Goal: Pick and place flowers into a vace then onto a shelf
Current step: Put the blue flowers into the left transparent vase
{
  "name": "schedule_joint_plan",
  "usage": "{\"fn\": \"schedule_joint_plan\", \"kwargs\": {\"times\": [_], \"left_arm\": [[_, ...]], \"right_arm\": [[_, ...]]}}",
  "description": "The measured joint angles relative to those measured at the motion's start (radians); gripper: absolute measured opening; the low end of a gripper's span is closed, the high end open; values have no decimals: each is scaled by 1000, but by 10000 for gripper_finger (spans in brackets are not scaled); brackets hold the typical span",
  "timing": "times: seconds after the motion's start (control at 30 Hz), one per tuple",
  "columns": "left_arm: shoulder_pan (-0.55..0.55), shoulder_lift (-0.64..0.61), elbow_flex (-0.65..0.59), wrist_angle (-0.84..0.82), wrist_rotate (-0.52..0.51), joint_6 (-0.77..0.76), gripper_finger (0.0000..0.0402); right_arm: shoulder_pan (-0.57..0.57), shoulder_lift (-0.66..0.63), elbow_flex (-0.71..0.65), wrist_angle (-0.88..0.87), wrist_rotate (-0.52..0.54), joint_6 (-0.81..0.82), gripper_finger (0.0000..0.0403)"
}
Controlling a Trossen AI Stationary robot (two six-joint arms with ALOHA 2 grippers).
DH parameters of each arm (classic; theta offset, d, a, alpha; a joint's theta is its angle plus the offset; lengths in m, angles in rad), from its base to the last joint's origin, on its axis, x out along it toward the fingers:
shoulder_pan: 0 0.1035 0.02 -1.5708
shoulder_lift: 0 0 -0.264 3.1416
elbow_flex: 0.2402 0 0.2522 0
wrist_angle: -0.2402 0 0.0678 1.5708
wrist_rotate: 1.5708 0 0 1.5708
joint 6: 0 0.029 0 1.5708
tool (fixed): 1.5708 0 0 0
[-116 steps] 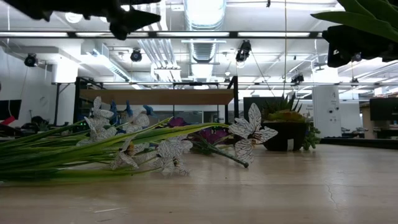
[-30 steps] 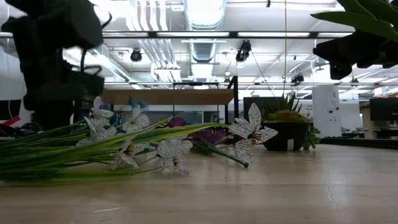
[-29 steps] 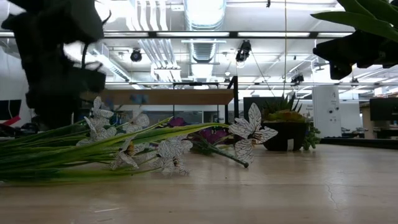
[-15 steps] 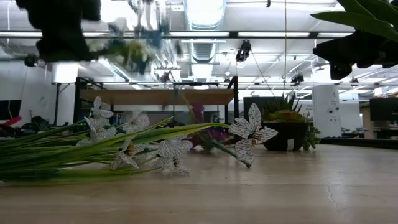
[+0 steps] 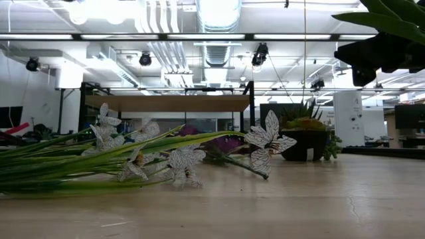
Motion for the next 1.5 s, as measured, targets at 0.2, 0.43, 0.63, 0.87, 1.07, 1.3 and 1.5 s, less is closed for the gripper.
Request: {"fn": "schedule_joint_plan", "kwargs": {"times": [0.2, 0.43, 0.63, 0.87, 1.07, 1.3, 1.5], "left_arm": [[-127, 0, 19, 53, 2, 107, 8], [-344, -7, 27, 68, -41, 142, 8], [-472, 17, 27, 189, -325, 272, 8], [-578, 74, 26, 242, -594, 206, 8], [-631, 143, 26, 266, -677, 106, 8], [-656, 228, 26, 297, -772, 47, 8], [-684, 270, 26, 296, -787, 25, 8]], "right_arm": [[0, 0, 0, 7, 1, 60, 52], [0, -1, 0, 9, 42, 122, 52], [0, -1, 0, 9, 108, 127, 52], [0, -1, 0, 7, 107, 140, 52], [0, 0, 0, 6, 107, 141, 52], [0, 0, 0, 3, 107, 141, 52], [0, 0, 0, -1, 107, 141, 52]]}}
